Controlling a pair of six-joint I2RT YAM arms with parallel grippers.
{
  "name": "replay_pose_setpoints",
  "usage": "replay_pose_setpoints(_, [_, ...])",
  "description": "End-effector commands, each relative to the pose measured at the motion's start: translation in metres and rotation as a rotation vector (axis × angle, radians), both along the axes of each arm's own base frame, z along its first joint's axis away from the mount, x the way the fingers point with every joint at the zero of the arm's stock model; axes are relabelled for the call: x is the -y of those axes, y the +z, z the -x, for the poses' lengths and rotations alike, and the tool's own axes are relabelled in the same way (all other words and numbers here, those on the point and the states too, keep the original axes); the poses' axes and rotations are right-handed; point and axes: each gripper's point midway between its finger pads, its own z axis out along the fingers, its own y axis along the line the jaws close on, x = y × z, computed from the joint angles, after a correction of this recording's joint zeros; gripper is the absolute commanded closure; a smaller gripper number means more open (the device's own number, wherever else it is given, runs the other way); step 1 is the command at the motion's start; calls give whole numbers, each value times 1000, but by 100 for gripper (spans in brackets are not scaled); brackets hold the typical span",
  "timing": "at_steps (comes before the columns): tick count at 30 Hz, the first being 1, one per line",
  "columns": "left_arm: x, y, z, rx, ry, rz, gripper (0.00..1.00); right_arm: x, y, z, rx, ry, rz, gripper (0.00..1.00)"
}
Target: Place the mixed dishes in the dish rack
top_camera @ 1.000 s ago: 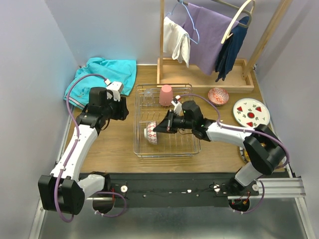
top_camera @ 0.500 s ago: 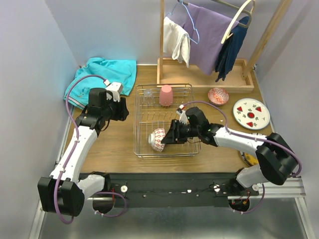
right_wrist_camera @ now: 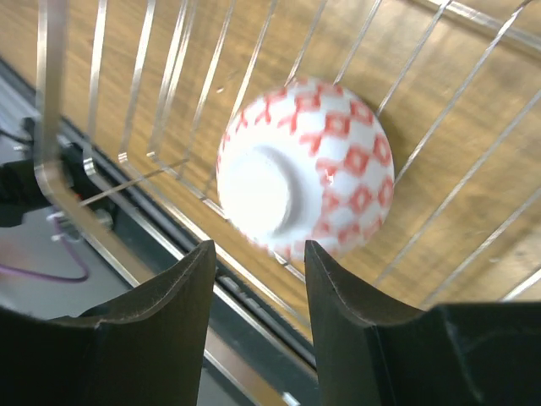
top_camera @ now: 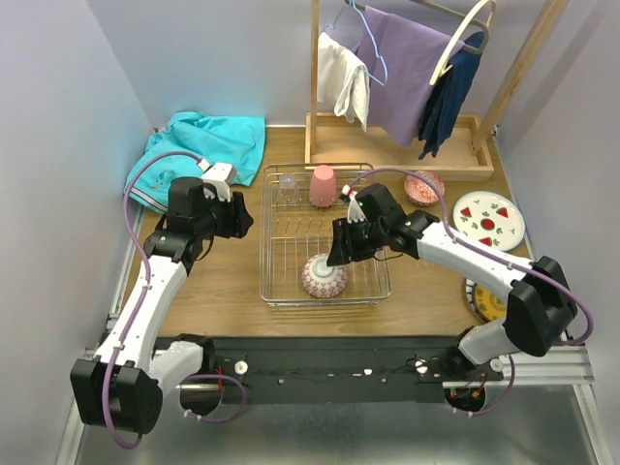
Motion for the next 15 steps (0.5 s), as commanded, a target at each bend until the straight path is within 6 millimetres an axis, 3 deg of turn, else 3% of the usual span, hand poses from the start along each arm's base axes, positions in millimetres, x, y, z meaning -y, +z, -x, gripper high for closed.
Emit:
replay_pose_setpoints(1, [6,7,5,36,-9,64,39,13,-7,-15,57,45,125,46])
replay_pose_setpoints(4, [10,8,9,36,-25,80,38,9,-3,-21,110,120,131,45])
replay_pose_setpoints(9, [8,15,15,57,-36,65,36,13,-18,-22,291,436,184,31])
replay_pose_setpoints(15, [4,26,26,103,-51,40,35,22,0,-34,492,568,243,17])
